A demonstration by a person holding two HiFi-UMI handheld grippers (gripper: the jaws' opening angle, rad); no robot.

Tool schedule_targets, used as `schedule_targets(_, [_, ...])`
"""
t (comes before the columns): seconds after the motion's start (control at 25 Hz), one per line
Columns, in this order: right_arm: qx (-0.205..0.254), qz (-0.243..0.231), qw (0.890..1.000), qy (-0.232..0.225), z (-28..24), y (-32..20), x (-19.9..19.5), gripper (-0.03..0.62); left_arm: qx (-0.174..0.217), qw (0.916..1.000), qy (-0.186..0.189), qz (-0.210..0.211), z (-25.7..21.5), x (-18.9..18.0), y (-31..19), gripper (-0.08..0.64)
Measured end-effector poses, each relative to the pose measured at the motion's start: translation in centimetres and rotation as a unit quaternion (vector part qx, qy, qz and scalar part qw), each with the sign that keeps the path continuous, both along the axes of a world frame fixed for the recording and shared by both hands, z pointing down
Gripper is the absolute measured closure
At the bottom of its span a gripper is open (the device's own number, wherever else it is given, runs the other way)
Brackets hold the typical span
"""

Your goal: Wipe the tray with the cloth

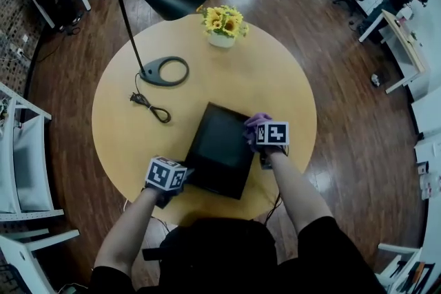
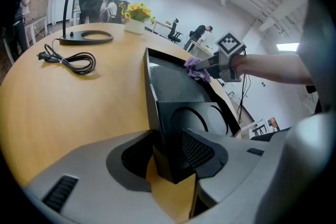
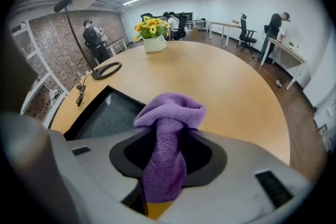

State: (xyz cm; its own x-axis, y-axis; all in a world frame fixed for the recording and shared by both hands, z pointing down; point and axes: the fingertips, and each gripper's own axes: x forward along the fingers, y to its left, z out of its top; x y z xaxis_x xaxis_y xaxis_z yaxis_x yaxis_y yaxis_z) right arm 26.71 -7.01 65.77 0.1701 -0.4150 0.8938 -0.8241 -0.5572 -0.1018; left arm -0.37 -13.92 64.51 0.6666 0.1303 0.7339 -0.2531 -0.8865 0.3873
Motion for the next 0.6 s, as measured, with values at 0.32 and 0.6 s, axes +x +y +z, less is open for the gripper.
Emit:
schedule_targets(0.32, [0.0,-0.027,0.999,0.019,-0.2,-2.5,0.5,0.457,-0.069,0.993,-0.002,-0.096,-0.2,0.3,3.5,0.402])
schedule_targets(0.6, [0.025,-0.013,0.999,-0.018,0.3,0.3,-2.8,0.457,-0.065,0.9889,-0.015,-0.132,0.4,-0.2,2.9,0.402])
